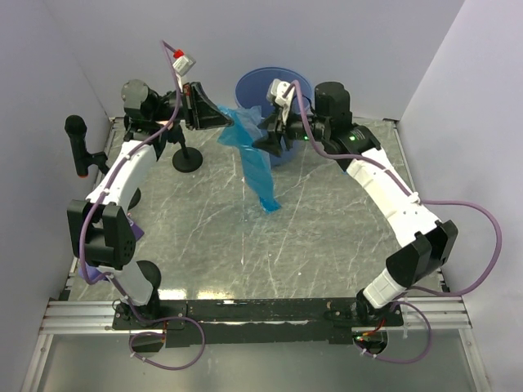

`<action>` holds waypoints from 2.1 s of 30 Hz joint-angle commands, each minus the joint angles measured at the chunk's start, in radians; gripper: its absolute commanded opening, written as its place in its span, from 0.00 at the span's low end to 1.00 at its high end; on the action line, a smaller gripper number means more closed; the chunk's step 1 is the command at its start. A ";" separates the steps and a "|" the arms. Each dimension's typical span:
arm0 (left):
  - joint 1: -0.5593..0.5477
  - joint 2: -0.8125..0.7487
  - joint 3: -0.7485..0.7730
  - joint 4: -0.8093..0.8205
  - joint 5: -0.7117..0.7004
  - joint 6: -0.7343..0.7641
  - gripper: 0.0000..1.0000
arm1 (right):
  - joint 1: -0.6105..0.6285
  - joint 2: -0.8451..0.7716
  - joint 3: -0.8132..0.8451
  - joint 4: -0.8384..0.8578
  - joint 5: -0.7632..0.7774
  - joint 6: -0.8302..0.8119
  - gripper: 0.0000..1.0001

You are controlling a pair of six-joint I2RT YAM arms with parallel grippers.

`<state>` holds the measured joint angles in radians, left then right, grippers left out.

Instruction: Put the trash bags into the trash bin

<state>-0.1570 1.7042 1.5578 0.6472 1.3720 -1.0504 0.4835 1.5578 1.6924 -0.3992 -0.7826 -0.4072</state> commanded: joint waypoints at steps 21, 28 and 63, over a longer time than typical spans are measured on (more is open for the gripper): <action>-0.021 -0.031 0.008 0.048 0.056 -0.019 0.01 | 0.000 0.084 0.153 0.103 -0.073 0.123 0.00; -0.021 0.000 0.042 0.042 0.065 -0.043 0.01 | -0.049 0.032 0.053 0.057 -0.220 0.140 0.11; -0.012 -0.021 0.013 0.071 0.075 -0.076 0.01 | 0.041 0.022 0.181 -0.029 -0.001 -0.092 0.00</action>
<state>-0.1829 1.7130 1.5539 0.6754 1.4189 -1.1053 0.5903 1.6360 1.8637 -0.4339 -0.6861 -0.5243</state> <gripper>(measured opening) 0.012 0.008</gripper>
